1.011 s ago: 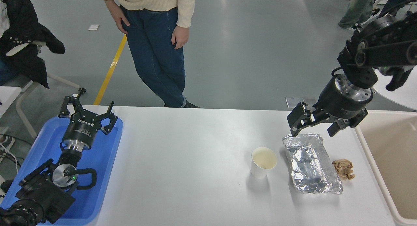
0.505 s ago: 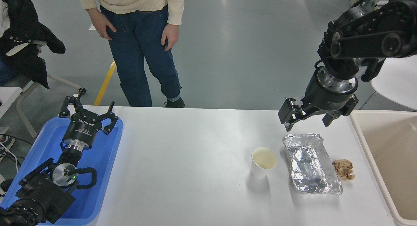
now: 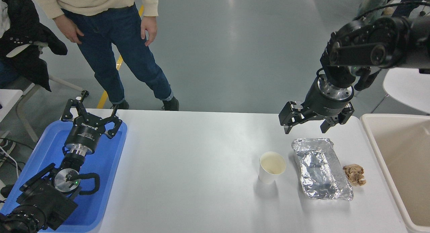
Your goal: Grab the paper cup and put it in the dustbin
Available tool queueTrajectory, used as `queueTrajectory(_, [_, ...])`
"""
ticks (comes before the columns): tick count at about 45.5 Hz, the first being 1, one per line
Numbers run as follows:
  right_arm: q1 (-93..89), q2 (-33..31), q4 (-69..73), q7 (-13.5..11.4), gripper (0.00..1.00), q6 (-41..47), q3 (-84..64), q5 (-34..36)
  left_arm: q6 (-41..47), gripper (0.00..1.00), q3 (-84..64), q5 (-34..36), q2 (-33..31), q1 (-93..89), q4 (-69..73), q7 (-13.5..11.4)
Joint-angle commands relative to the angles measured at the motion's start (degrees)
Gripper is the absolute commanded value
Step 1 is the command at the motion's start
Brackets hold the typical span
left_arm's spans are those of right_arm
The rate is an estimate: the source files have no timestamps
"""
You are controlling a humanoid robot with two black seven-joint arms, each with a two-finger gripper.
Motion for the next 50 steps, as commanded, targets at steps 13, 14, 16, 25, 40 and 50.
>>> queueTrajectory(13, [-17.65, 6.57, -2.54, 0.05, 1.0, -23.49, 1.74, -2.97, 0.0, 1.0, 0.0, 0.02, 0.0, 0.01, 0.0, -0.04])
queueTrajectory(14, [-18.01, 6.57, -2.54, 0.05, 1.0, -23.76, 1.83, -3.5, 0.0, 1.0, 0.0, 0.02, 0.0, 0.01, 0.0, -0.04])
queueTrajectory(16, [-18.8, 6.57, -2.54, 0.05, 1.0, -24.2, 1.92, -4.56, 0.0, 1.0, 0.0, 0.02, 0.0, 0.01, 0.0, -0.04])
queueTrajectory(25, [-20.82, 6.57, -3.15, -0.04, 1.0, -25.08, 1.39, -6.58, 0.0, 1.0, 0.0, 0.02, 0.0, 0.01, 0.0, -0.04])
queueTrajectory(40, [-25.74, 6.57, -6.67, 0.05, 1.0, -28.42, 1.21, -6.23, 0.0, 1.0, 0.0, -0.07, 0.0, 0.01, 0.0, -0.04])
queueTrajectory(50, [-27.15, 6.57, -6.85, 0.05, 0.87, -29.21, 1.74, -5.44, 0.0, 1.0, 0.0, 0.02, 0.0, 0.01, 0.0, -0.04])
